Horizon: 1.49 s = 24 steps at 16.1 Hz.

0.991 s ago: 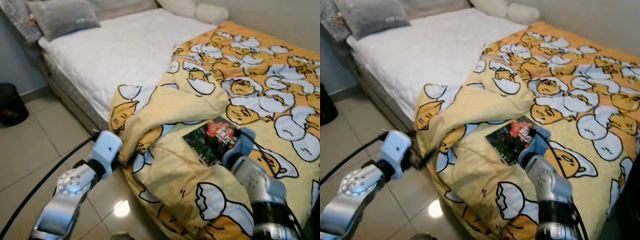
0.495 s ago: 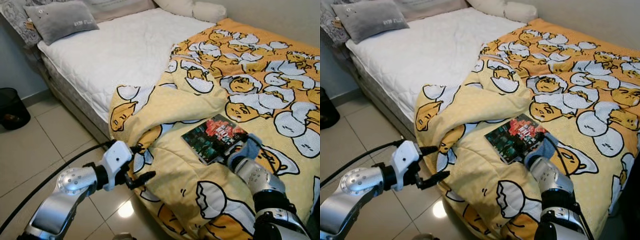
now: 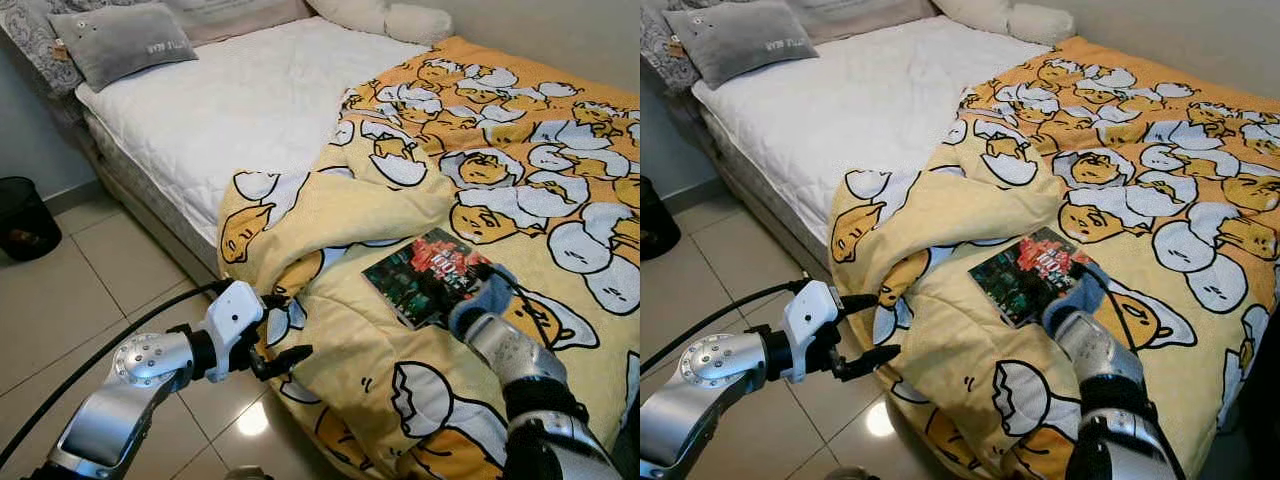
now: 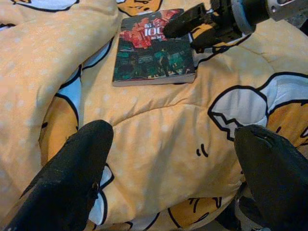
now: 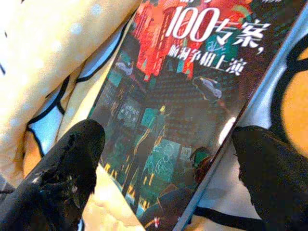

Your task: Clean up the room

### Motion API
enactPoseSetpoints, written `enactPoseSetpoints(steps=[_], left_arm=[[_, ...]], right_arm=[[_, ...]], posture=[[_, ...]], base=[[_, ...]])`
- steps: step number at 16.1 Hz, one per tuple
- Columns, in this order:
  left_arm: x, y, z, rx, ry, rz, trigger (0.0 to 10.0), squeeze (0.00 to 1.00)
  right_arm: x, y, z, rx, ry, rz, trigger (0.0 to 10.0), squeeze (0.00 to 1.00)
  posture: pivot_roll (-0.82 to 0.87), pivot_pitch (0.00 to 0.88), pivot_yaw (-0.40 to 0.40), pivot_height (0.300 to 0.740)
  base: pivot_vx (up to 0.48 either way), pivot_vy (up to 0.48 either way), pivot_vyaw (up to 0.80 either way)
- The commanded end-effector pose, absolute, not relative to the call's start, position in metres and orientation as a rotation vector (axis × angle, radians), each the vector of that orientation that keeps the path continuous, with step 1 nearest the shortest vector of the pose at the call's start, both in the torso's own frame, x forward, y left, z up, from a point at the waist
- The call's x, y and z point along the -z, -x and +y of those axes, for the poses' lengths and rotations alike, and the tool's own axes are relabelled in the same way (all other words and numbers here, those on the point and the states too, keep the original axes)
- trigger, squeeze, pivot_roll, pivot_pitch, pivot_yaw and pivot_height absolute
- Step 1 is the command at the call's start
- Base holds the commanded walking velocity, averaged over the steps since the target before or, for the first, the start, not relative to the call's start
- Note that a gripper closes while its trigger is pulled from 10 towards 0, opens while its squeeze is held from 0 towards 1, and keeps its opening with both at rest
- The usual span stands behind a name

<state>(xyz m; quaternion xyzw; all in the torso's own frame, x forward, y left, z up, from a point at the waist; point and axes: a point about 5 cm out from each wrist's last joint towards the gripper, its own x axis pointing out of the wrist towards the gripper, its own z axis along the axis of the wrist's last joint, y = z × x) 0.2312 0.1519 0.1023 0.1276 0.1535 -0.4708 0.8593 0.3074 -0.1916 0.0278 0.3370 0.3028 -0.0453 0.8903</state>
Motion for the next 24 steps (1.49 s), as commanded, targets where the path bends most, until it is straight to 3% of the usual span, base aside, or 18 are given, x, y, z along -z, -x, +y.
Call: enactPoseSetpoints(steps=[1, 7, 12, 19, 21, 22, 24], left_arm=[[-0.106, -0.231, 0.151, 1.007, -0.280, 0.318, 10.0, 0.93], [-0.106, -0.231, 0.151, 1.036, -0.269, 0.332, 10.0, 0.93], [-0.113, -0.235, 0.147, 1.042, -0.275, 0.326, 10.0, 0.93], [-0.103, -0.245, 0.128, 1.022, -0.273, 0.342, 10.0, 0.93], [-0.104, -0.246, 0.126, 1.018, -0.280, 0.349, 10.0, 0.93], [-0.104, -0.246, 0.128, 1.018, -0.281, 0.348, 10.0, 0.93], [-0.104, -0.246, 0.129, 1.017, -0.284, 0.346, 10.0, 0.93]], right_arm=[[-0.023, -0.307, -0.186, 0.070, -0.739, 0.657, 10.0, 0.00], [0.007, -0.289, -0.183, 0.115, -0.694, 0.764, 10.0, 0.00], [-0.009, -0.306, -0.188, 0.172, -1.105, 0.492, 10.0, 0.00], [-0.025, -0.318, -0.186, 0.098, -1.262, 0.313, 9.7, 0.00], [-0.022, -0.318, -0.182, 0.125, -1.229, 0.348, 7.2, 0.00], [-0.021, -0.318, -0.181, 0.130, -1.232, 0.351, 4.8, 0.00], [-0.020, -0.318, -0.177, 0.140, -1.228, 0.371, 3.7, 0.00]], posture=[[0.13, 0.000, 0.007, 0.740], [0.16, 0.000, 0.012, 0.740], [0.20, 0.000, 0.024, 0.740], [0.23, 0.000, 0.019, 0.740], [0.24, 0.000, 0.021, 0.740], [0.24, 0.000, 0.022, 0.740], [0.25, 0.000, 0.024, 0.740]], base=[[0.000, 0.000, 0.00], [0.000, 0.000, 0.00], [0.000, 0.000, 0.00], [0.000, 0.000, 0.00], [0.000, 0.000, 0.00], [0.000, 0.000, 0.00], [0.000, 0.000, 0.00]])
